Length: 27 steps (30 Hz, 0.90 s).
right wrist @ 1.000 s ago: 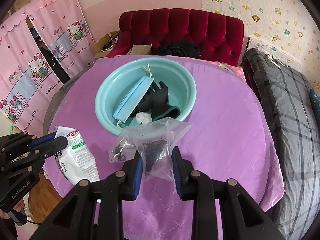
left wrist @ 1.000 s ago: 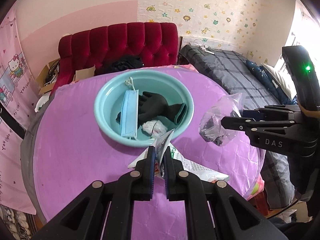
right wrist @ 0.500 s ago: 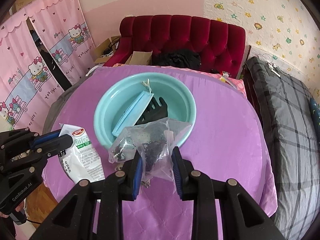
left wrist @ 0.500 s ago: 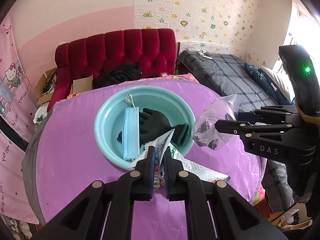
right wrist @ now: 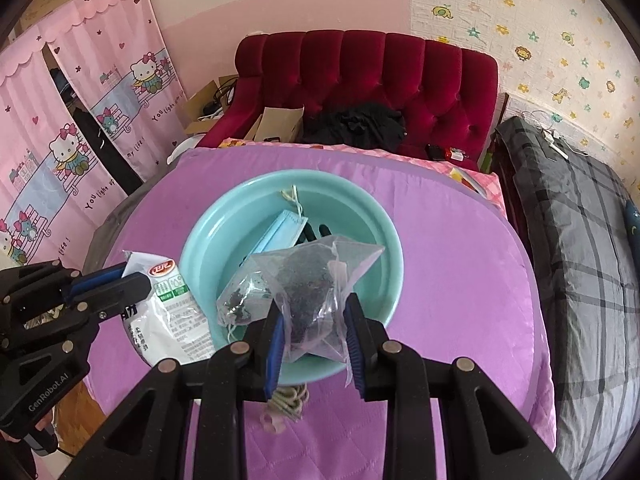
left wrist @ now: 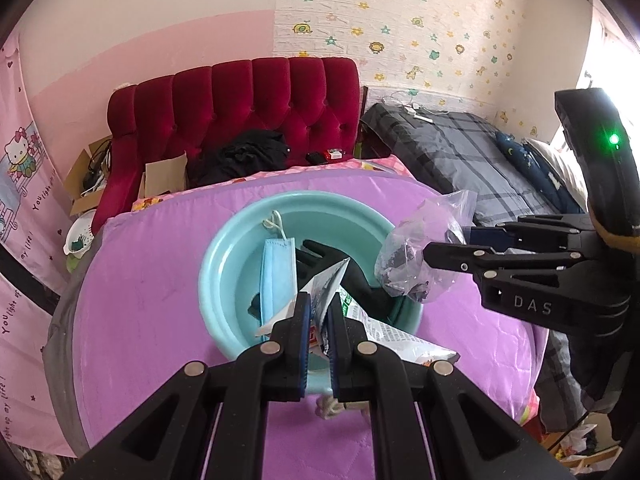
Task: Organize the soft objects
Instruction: 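Carry the snack packet and plastic bag over the teal basin with both tools, then open both tools to drop the packet and bag into the basin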
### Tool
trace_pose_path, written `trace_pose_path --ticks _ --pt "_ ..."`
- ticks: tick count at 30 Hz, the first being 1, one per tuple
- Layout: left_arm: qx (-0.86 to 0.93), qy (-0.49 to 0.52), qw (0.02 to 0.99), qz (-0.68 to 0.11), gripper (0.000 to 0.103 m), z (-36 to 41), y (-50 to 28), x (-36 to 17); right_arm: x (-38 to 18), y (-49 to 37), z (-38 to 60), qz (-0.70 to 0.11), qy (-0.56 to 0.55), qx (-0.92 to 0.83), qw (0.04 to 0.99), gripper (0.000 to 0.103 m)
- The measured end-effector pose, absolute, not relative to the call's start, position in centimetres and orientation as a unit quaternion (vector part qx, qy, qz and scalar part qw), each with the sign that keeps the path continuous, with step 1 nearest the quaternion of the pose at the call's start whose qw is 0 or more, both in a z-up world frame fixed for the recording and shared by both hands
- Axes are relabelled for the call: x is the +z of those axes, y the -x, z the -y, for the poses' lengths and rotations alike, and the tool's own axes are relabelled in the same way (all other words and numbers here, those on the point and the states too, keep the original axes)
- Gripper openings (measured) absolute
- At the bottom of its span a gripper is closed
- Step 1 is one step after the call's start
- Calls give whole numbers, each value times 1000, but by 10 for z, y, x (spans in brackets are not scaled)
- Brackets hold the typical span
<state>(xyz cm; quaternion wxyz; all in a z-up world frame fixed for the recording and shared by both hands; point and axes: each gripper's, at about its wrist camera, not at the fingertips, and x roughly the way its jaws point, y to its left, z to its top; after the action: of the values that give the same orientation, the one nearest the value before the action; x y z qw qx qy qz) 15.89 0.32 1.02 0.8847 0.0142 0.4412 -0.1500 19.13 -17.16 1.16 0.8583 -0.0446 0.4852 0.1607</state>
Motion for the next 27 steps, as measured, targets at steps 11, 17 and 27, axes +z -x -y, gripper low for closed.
trace_pose_path --ticks 11,17,27 --pt "-142 -3 883 -447 8 -17 -208 -1 -4 -241 152 -498 41 163 851 31" --pt "-140 -11 883 -447 8 -16 -232 -14 -20 -265 146 -505 35 159 848 32" --pt "-129 -20 879 -458 8 -14 -256 -39 -45 -292 139 -519 26 146 842 33"
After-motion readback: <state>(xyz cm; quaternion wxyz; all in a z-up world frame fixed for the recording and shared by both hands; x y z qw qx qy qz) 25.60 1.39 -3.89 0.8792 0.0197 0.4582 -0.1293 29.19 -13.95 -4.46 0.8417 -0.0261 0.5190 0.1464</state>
